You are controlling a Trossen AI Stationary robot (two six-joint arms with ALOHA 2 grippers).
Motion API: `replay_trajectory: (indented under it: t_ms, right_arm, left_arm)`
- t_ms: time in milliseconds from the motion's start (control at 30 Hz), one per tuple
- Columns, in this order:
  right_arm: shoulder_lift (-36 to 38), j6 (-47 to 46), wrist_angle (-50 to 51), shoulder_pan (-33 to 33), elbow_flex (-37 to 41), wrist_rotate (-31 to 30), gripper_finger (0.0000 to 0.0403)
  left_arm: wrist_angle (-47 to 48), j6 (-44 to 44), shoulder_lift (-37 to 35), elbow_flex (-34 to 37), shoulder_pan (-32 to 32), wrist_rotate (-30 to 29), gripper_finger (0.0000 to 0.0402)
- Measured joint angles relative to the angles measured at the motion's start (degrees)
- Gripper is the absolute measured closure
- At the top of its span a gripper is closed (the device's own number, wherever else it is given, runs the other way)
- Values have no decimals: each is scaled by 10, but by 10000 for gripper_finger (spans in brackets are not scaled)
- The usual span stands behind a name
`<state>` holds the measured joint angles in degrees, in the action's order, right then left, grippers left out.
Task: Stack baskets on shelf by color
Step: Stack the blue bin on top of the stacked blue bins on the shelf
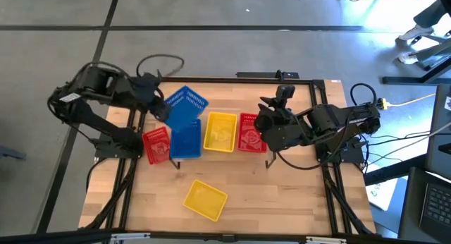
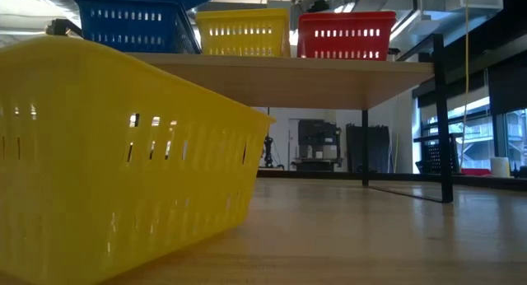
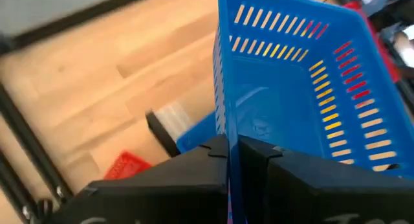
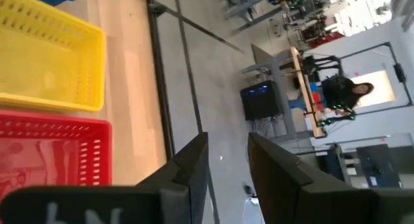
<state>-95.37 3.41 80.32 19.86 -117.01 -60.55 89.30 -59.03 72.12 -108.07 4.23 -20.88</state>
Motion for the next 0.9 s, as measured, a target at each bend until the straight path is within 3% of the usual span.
replay_trajectory:
  t_ms: [233, 500, 733, 900]
  right_arm:
    - [0, -4, 0, -2, 0, -68, 292]
    - [0, -19, 0, -2, 0, -73, 292]
    - [0, -19, 0, -2, 0, -73, 292]
    - [0, -19, -4, -2, 0, -74, 292]
  left_arm:
    - [6, -154, -11, 73, 78, -70, 401]
    - [5, -384, -20, 177, 173, -136, 401]
    - [-4, -512, 8, 226, 227, -146, 401]
    - [-4, -549, 20, 226, 249, -158, 401]
